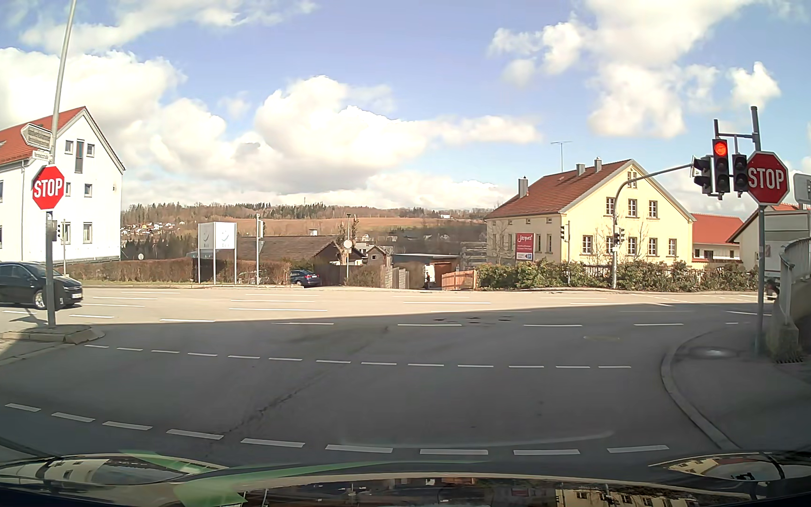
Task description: Follow the waypoints while adhering to traffic rules and regulations
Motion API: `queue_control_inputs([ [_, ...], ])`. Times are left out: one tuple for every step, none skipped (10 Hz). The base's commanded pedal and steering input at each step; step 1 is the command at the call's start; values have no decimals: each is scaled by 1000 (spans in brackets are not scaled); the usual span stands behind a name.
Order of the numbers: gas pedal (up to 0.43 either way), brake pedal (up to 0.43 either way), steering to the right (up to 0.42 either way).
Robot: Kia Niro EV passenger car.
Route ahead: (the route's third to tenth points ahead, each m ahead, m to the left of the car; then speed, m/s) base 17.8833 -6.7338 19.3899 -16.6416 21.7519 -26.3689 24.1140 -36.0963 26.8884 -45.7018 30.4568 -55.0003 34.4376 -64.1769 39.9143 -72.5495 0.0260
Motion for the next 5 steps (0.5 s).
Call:
queue_control_inputs([
  [0, 354, 27],
  [0, 354, 27],
  [0, 354, 27],
  [0, 354, 27],
  [0, 354, 27],
])
